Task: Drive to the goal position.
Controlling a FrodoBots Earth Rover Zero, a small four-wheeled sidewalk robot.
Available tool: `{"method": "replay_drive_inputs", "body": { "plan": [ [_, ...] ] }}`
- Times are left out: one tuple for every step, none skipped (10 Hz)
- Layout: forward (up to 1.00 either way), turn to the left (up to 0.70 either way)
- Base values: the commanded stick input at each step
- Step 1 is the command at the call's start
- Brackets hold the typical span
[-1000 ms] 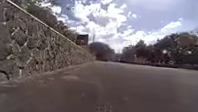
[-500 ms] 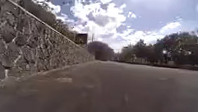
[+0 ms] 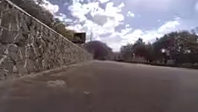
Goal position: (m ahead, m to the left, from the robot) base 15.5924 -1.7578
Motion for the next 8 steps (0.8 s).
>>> {"method": "replay_drive_inputs", "body": {
  "plan": [
    [0.7,0.0],
    [0.7,0.0],
    [0.7,0.0],
    [0.7,0.0],
    [0.7,0.0],
    [0.7,0.0],
    [0.7,0.0],
    [0.7,0.0]
  ]
}}
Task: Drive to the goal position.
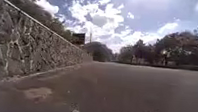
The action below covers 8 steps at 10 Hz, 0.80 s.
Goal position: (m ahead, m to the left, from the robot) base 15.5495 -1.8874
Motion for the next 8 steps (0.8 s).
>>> {"method": "replay_drive_inputs", "body": {
  "plan": [
    [0.7,0.0],
    [0.7,0.0],
    [0.7,0.0],
    [0.7,0.0],
    [0.7,0.0],
    [0.7,0.0],
    [0.7,0.0],
    [0.7,0.0]
  ]
}}
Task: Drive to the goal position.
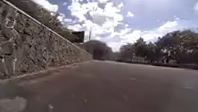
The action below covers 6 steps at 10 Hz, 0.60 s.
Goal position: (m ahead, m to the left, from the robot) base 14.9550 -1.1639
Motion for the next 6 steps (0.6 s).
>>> {"method": "replay_drive_inputs", "body": {
  "plan": [
    [0.7,0.0],
    [0.7,0.0],
    [0.7,0.0],
    [0.7,0.0],
    [0.7,0.0],
    [0.7,0.0]
  ]
}}
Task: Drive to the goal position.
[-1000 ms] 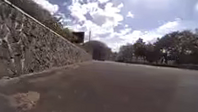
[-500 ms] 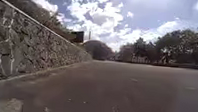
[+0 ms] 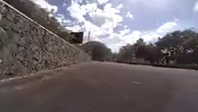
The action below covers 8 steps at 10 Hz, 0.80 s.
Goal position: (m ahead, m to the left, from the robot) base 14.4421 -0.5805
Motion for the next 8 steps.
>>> {"method": "replay_drive_inputs", "body": {
  "plan": [
    [0.7,0.0],
    [0.7,0.0],
    [0.7,0.0],
    [0.7,0.0],
    [0.7,0.0],
    [0.7,0.0],
    [0.7,0.0],
    [0.7,0.0]
  ]
}}
